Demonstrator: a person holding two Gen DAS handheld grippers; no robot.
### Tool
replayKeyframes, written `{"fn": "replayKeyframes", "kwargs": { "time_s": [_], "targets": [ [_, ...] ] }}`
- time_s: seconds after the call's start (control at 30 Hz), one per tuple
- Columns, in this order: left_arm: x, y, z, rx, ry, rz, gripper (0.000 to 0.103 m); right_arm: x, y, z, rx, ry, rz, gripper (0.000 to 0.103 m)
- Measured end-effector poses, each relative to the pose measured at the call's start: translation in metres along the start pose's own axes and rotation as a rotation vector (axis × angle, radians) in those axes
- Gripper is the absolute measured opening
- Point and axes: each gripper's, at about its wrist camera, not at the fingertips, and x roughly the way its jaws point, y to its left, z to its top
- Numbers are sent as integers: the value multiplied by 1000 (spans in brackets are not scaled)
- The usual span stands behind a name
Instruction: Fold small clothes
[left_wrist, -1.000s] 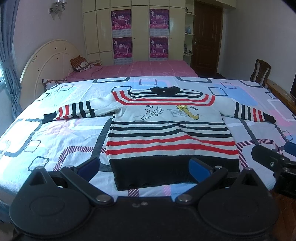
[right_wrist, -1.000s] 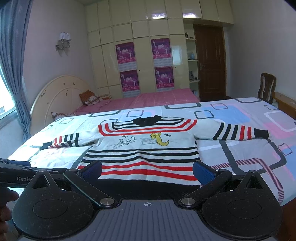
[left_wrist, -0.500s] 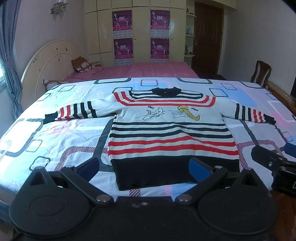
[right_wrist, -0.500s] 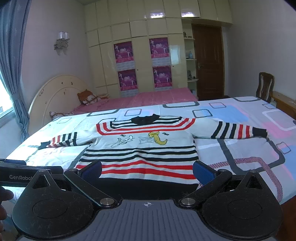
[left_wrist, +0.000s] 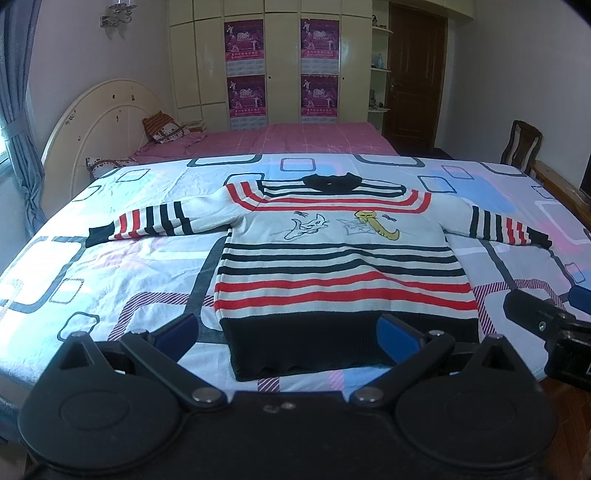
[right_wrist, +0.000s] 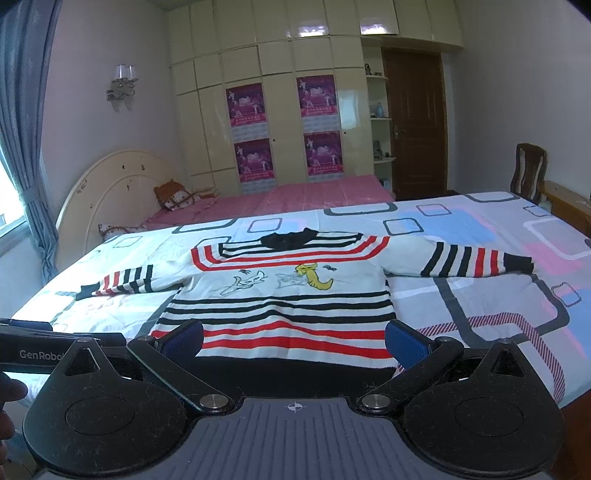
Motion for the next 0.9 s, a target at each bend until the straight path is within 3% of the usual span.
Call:
{"fn": "replayKeyframes", "kwargs": {
  "time_s": [0.9],
  "targets": [
    [42,-6,20,12,49,21,103,39,-22,3,37,44,-33,103]
  ]
}}
